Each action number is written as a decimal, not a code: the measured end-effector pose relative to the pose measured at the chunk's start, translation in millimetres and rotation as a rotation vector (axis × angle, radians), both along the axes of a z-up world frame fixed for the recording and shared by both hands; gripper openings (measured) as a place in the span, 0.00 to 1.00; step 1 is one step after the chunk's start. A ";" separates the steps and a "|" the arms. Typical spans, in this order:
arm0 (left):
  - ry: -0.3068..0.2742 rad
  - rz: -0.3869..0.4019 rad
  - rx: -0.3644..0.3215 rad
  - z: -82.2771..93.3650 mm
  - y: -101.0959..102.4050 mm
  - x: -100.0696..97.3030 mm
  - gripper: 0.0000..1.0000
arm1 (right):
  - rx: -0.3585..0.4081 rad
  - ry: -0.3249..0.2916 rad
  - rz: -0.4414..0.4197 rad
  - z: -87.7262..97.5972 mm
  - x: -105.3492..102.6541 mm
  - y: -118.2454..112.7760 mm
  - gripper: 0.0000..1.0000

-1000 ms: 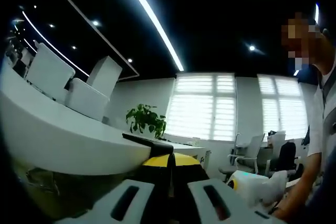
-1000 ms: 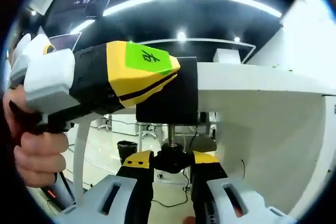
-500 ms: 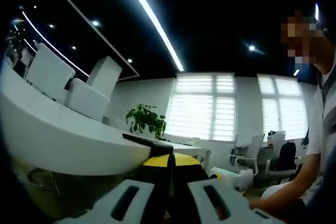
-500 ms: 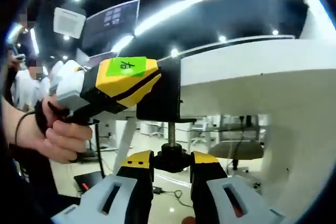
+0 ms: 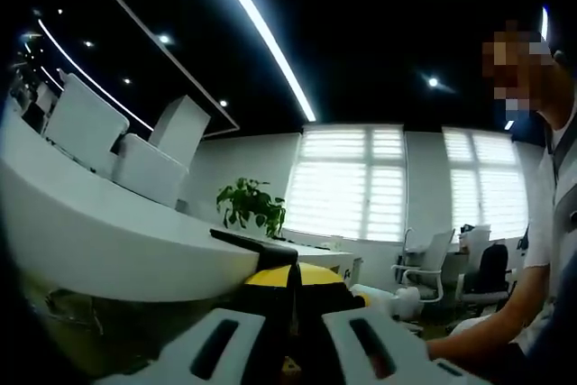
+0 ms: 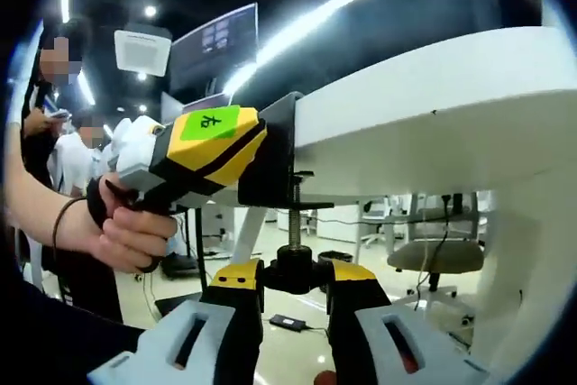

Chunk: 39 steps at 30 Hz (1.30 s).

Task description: Clamp the fixed fixture on the desktop, loosen the retaining clip, secure it to the edge of the desk, and tighten the retaining clip.

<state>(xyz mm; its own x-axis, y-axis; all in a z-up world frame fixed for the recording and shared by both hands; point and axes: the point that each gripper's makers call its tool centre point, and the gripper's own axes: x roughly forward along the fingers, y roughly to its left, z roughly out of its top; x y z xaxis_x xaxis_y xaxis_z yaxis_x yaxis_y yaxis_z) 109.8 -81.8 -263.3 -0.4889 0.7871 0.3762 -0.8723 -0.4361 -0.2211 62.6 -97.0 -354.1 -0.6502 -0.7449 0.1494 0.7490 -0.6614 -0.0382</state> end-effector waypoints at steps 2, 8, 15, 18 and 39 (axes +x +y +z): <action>-0.001 0.002 -0.003 0.0 0.1 0.1 0.02 | -0.020 0.009 -0.057 -3.3 7.7 3.8 0.37; -0.004 0.004 -0.003 0.1 0.1 -0.4 0.02 | -0.059 -0.060 -0.291 -15.8 25.3 17.6 0.41; -0.007 0.006 -0.007 0.2 0.3 -0.5 0.02 | -0.073 -0.003 -0.496 15.9 38.3 30.5 0.45; -0.008 0.006 -0.003 0.4 0.7 0.5 0.02 | -0.055 -0.007 -0.527 17.2 27.5 28.7 0.45; -0.004 0.004 -0.001 0.3 -0.5 -0.7 0.02 | 0.046 0.017 -0.356 4.3 -5.3 10.8 0.24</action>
<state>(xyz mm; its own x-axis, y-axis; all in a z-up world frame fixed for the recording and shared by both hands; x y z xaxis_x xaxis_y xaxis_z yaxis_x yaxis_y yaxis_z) 109.1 -82.3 -263.0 -0.4937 0.7854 0.3734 -0.8696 -0.4398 -0.2245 57.3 -86.2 -349.8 -0.8677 -0.4786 0.1342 0.4712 -0.8780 -0.0843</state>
